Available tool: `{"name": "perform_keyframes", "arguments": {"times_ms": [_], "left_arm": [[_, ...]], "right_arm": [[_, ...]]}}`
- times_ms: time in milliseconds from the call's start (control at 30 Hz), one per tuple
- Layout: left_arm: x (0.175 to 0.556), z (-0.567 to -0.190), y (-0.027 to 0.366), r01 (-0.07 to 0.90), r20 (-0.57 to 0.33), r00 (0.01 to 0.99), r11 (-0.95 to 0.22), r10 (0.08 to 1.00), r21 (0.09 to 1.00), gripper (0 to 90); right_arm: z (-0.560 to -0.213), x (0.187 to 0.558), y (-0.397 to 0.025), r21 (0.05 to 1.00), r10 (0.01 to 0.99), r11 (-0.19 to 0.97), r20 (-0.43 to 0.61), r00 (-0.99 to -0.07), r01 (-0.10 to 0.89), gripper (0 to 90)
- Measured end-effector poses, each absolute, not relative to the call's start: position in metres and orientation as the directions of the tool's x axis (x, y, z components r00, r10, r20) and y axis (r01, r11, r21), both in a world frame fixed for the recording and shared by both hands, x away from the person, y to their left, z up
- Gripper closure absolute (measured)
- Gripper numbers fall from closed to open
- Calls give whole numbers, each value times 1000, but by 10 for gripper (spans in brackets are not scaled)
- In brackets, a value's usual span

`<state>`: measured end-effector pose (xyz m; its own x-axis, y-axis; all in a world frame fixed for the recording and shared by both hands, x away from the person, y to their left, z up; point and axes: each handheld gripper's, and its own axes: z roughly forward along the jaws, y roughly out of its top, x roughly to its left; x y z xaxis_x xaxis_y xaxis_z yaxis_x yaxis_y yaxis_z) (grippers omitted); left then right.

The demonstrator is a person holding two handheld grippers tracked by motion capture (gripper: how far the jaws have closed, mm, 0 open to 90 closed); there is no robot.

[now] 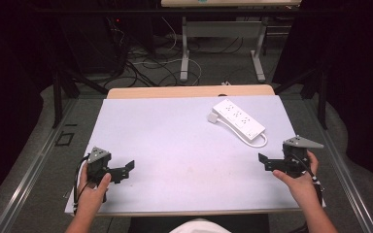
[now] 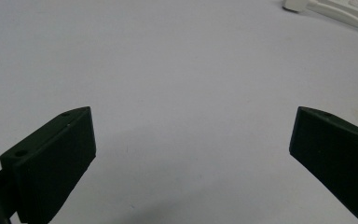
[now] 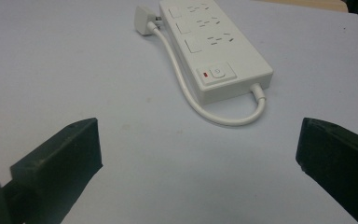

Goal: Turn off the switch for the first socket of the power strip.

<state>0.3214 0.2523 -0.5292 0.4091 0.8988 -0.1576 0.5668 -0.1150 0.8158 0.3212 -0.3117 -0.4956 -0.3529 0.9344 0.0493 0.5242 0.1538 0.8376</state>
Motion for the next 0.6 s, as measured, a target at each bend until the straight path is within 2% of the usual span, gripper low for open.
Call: {"name": "perform_keyframes", "arguments": {"times_ms": [267, 600], "left_arm": [[321, -529, 252, 569, -157, 406, -115, 900, 814, 2], [319, -529, 252, 569, -156, 403, -113, 902, 815, 2]], "right_arm": [[-504, 324, -311, 837, 929, 148, 65, -364, 526, 0], [-494, 332, -311, 845, 925, 179, 29, -378, 504, 0]]}}
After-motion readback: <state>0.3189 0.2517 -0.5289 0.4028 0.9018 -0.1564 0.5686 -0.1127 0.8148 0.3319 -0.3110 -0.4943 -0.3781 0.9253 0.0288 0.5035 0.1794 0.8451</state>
